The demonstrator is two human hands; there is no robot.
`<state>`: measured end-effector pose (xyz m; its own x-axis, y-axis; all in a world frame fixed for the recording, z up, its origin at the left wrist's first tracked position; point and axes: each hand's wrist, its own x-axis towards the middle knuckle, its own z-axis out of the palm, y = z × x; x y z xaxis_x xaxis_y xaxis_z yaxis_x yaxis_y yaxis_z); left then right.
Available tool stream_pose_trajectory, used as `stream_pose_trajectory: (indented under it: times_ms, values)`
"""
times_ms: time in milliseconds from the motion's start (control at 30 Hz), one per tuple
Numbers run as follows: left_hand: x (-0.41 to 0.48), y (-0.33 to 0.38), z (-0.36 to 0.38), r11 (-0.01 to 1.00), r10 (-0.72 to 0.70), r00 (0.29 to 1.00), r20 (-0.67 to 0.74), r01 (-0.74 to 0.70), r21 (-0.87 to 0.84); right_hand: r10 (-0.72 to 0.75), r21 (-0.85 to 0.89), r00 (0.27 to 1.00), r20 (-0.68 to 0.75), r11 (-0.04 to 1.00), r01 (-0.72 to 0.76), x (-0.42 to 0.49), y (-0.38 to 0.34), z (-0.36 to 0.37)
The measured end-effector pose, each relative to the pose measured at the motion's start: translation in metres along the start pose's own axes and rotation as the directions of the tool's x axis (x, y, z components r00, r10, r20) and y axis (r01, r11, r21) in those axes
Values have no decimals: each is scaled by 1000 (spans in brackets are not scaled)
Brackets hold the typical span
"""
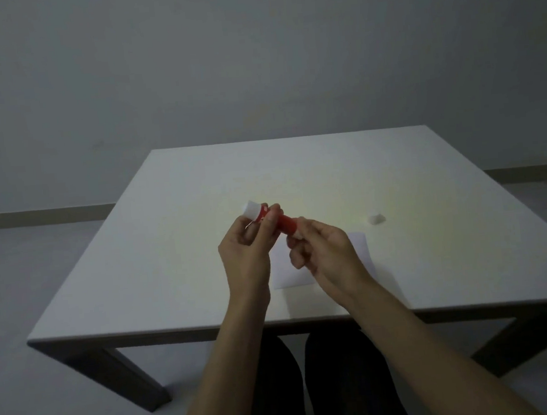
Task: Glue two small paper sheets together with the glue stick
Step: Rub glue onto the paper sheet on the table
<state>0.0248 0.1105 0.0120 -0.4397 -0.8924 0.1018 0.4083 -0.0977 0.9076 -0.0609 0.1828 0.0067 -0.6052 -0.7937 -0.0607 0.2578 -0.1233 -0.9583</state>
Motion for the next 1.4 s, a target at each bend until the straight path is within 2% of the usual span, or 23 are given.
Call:
stream_pose_trajectory:
  times_ms: [67, 133, 167, 233, 300, 333, 433, 567, 600, 733, 800, 900, 1033, 1133, 1200, 1300, 1367, 1400]
  values:
    - [-2, -1, 0, 999, 29, 998, 54, -31, 33, 169, -8, 982, -82, 985, -170, 0, -4, 4]
    - [-4, -3, 1, 996, 54, 996, 76, -59, 64, 216, -137, 967, -132, 962, -234, 0, -7, 5]
    - [-4, -3, 2, 996, 57, 996, 65, -61, 70, 199, -174, 971, -130, 960, -220, -1, -9, 5]
    - [-2, -3, 3, 996, 62, 998, 22, -64, 61, 60, -188, 995, -78, 979, -74, -2, -10, 0]
    - [1, -1, 3, 996, 75, 997, 6, -75, 51, -93, -135, 996, 4, 986, 93, -3, -12, -5]
    - [2, 0, 3, 995, 81, 997, 9, -82, 53, -127, -94, 991, 33, 987, 130, -3, -13, -8]
    - [2, 1, 3, 995, 82, 995, 47, -85, 51, -53, -27, 997, 56, 998, 55, -4, -15, -10]
    - [-2, -1, 3, 993, 87, 991, 106, -95, 70, 184, -183, 981, -58, 964, -191, -2, -16, -8]
    - [-2, -1, 3, 993, 87, 991, 102, -94, 70, 171, -163, 983, -62, 970, -179, -2, -15, -10]
    - [2, -1, 4, 994, 98, 993, 65, -101, 44, -60, -76, 995, 74, 995, 66, -1, -18, -19]
    - [4, -1, 4, 994, 97, 992, 78, -101, 46, -65, -98, 993, 101, 992, 75, -1, -19, -21]
    - [8, -5, 3, 997, 73, 986, 149, -76, 15, 119, -95, 993, 17, 989, -117, 2, -16, -22]
    - [10, -14, -5, 998, 33, 957, 289, -47, 41, 410, 99, 912, 20, 907, -410, 5, -9, -23]
    - [12, -22, -13, 998, 4, 938, 347, -25, 56, 469, 119, 882, 49, 874, -472, 7, -2, -26]
    - [14, -24, -14, 998, -4, 931, 365, -18, 57, 413, 119, 908, 63, 901, -418, 7, -1, -26]
    - [17, -26, -11, 994, 18, 919, 395, -57, 88, 204, 194, 973, 111, 955, -222, 11, -4, -24]
    - [26, -27, -17, 952, 36, 894, 446, -167, 258, 123, 271, 991, 57, 953, -134, 18, -8, -28]
    - [33, -28, -24, 878, 13, 879, 476, -238, 415, 124, 317, 992, 2, 941, -118, 23, -11, -32]
